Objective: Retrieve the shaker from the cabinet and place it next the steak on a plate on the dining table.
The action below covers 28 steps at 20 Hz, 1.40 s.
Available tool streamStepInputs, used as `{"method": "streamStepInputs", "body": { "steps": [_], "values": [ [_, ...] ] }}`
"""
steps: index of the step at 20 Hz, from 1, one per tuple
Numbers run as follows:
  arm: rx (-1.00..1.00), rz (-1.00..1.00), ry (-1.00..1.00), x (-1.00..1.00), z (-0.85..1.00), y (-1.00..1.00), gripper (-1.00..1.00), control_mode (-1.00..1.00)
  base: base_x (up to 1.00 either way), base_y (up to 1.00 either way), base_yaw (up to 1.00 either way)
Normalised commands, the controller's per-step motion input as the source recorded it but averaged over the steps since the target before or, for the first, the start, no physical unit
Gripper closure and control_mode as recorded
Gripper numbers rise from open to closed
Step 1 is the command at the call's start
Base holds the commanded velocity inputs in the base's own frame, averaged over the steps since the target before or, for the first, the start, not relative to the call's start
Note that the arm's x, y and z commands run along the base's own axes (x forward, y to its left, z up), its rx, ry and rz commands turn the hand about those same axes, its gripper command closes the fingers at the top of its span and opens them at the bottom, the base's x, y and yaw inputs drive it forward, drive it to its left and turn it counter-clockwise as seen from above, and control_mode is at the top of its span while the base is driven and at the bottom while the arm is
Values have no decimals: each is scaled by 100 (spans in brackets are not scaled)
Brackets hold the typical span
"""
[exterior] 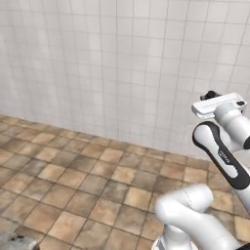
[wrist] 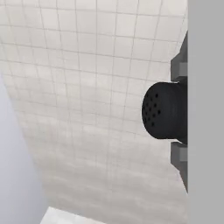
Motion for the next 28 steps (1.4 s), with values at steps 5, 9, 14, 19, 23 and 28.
{"method": "streamStepInputs", "body": {
  "steps": [5, 9, 14, 19, 23, 28],
  "values": [
    [0, 0, 0, 0, 0, 0, 100, 100, 75, -5, 89],
    [0, 0, 0, 0, 0, 0, 100, 100, 67, -3, 91],
    [0, 0, 0, 0, 0, 0, 100, 100, 90, -6, 83],
    [0, 0, 0, 0, 0, 0, 100, 100, 100, -9, 64],
    [0, 0, 0, 0, 0, 0, 100, 100, 100, -21, 54],
    [0, 0, 0, 0, 0, 0, 100, 100, 100, -31, 49]
  ]
}}
